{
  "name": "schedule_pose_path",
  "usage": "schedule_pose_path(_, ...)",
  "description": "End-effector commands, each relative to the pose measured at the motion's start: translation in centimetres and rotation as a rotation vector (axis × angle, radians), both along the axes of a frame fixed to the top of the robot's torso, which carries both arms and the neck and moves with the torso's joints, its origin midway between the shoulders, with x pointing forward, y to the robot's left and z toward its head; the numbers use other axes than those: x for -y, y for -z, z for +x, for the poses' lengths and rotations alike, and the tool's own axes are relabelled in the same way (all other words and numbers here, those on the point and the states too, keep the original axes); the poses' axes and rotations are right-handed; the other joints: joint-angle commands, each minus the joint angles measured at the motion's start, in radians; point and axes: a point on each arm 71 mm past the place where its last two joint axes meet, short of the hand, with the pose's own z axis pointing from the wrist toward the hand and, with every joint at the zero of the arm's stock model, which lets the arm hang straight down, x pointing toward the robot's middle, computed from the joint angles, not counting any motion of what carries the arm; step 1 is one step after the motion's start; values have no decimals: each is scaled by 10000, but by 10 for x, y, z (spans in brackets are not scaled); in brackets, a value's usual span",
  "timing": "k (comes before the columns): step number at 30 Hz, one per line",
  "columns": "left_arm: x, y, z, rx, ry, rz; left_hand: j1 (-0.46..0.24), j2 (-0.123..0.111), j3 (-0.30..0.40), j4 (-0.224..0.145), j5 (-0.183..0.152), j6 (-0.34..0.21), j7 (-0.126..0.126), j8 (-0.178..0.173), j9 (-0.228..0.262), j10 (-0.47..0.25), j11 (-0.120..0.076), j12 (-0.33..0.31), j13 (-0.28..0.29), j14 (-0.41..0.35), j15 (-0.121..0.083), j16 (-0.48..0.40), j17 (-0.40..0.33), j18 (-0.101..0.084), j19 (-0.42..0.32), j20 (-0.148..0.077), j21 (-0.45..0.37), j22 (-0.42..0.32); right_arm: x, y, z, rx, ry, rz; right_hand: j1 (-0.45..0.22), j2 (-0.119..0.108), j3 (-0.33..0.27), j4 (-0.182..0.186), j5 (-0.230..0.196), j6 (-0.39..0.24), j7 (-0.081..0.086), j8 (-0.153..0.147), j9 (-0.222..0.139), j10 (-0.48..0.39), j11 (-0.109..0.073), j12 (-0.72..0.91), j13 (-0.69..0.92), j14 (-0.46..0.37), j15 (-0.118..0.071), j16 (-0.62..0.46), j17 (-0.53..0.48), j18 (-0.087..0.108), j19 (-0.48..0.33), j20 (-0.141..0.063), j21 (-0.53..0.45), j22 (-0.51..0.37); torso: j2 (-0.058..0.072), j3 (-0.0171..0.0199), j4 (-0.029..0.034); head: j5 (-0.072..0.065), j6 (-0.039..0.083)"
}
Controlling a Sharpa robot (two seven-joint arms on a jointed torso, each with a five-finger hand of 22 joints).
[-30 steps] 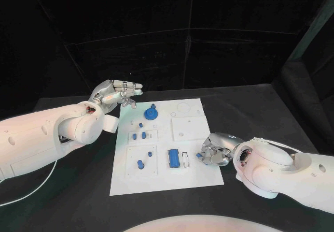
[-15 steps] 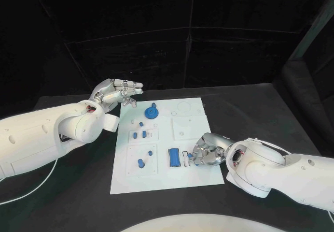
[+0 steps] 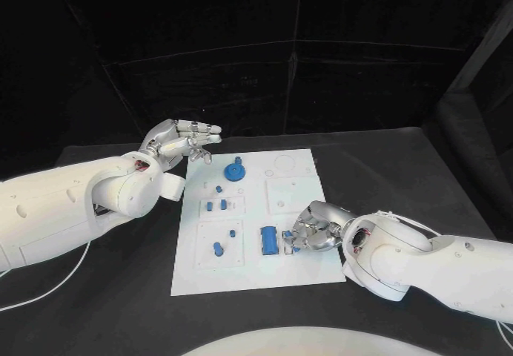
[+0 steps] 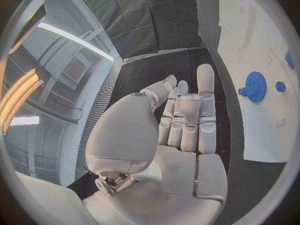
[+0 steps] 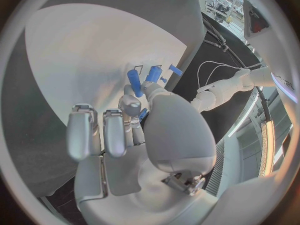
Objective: Assemble the parts on the task board
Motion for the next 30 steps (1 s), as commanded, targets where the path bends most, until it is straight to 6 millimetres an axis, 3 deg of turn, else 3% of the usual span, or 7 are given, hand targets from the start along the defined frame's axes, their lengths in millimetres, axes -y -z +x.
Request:
schedule_pose_path(1, 2, -1, 0, 13, 130, -89, -23, 96, -44, -1, 58, -53, 8, 22, -13, -81, 14, 53, 8, -66, 14, -61, -17, 113, -72, 28, -63, -9, -1, -1, 1, 71, 107, 23, -173, -13, -13, 104, 57, 112, -23, 15, -10, 84, 4, 30, -12, 547, -13, 54, 8, -124, 23, -48, 39, 28, 3, 3, 3, -58, 6)
schedule_pose_path(3, 2, -1, 0, 7, 137, -90, -23, 96, -44, -1, 58, -53, 8, 22, -13, -81, 14, 53, 8, -66, 14, -61, -17, 113, -72, 28, -63, -9, -1, 0, 1, 92, 77, -101, -299, -21, -62, 147, 90, 167, -44, 49, 28, 98, -13, 23, -16, 546, -24, 52, 5, -125, 28, -55, 43, 36, -1, 1, 3, -45, 0)
schedule_pose_path(6, 2, -1, -1, -1, 153, -93, -23, 96, -44, -1, 58, -53, 8, 22, -13, -81, 14, 53, 8, -66, 14, -61, -17, 113, -72, 28, -63, -9, -2, 1, 2, 75, -15, -390, -554, -53, -246, 213, 516, 283, -98, 131, 123, 154, -57, 64, 17, 553, -58, 69, 42, -133, 51, -82, 65, 78, -4, -3, 5, -31, -18)
schedule_pose_path(10, 2, -1, -1, -4, 164, -97, -23, 96, -44, -1, 58, -54, 8, 22, -13, -81, 14, 53, 8, -66, 14, -61, -17, 113, -72, 28, -64, -9, -2, 3, 3, 45, -127, -761, -685, -36, -392, 237, 574, 380, -144, 205, 196, 202, -91, 109, 51, 564, -84, 98, 98, -140, 70, -105, 86, 119, -6, -9, 0, -22, -35)
schedule_pose_path(25, 1, -1, -1, -12, 158, -93, -29, 98, -50, 4, 58, -58, 9, 22, -13, -90, 15, 57, 10, -69, 15, -61, -21, 114, -73, 30, -67, -11, -7, 5, 3, -14, -562, -1199, -796, -58, -633, 218, 375, 444, -194, 293, 299, 253, -132, 151, 88, 571, -122, 124, 151, -148, 87, -139, 103, 156, -9, -1, -3, 17, -88)
schedule_pose_path(30, 1, -1, -1, -13, 159, -93, -29, 98, -50, 4, 58, -58, 9, 22, -13, -90, 15, 57, 10, -69, 15, -61, -21, 114, -73, 30, -67, -11, -6, 5, 4, 62, -487, -1137, -1108, -54, -953, 354, 168, 440, -176, 312, 351, 271, -116, 149, 98, 571, -113, 123, 156, -151, 89, -142, 103, 162, -14, 1, -12, 24, -77)
